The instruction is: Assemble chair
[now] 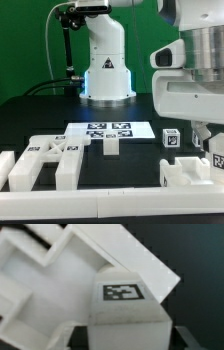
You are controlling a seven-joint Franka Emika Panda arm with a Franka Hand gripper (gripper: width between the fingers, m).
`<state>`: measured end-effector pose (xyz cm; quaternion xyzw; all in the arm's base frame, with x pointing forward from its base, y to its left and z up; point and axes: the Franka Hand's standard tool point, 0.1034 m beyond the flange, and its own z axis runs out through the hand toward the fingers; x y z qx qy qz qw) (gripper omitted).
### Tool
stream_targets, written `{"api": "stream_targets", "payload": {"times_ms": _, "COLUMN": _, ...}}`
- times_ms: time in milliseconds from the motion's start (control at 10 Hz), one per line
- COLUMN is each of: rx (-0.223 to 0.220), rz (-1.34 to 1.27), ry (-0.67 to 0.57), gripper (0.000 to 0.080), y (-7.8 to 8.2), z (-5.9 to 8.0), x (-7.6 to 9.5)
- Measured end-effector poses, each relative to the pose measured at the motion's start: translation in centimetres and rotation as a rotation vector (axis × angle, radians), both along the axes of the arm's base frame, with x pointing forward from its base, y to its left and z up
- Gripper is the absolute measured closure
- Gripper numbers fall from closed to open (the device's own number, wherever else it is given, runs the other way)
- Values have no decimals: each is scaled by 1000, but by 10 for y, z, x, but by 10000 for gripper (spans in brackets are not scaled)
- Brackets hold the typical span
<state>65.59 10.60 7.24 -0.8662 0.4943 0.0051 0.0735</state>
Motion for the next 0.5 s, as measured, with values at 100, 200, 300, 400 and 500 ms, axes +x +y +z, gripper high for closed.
{"api": "stream_targets", "payload": {"times_ms": 100, "rx": 21, "rz": -92, "ry": 14, "gripper": 511, "y": -1, "z": 0, "x": -1}}
{"api": "stream_targets", "payload": {"times_ms": 200, "rx": 38, "rz": -220, "ry": 34, "gripper": 511, "y": 0, "z": -1, "x": -3}}
{"api": "stream_targets", "payload": {"times_ms": 300, "rx": 46, "rz": -345, "ry": 54, "gripper": 511, "y": 3, "z": -1, "x": -4}}
{"api": "stream_targets", "payload": {"times_ms": 400, "rx": 50, "rz": -424, "ry": 68, "gripper": 511, "y": 8, "z": -2, "x": -5}}
{"api": "stream_targets", "payload": {"times_ms": 500, "rx": 37, "rz": -399, "ry": 64, "gripper": 511, "y": 12, "z": -1, "x": -6}}
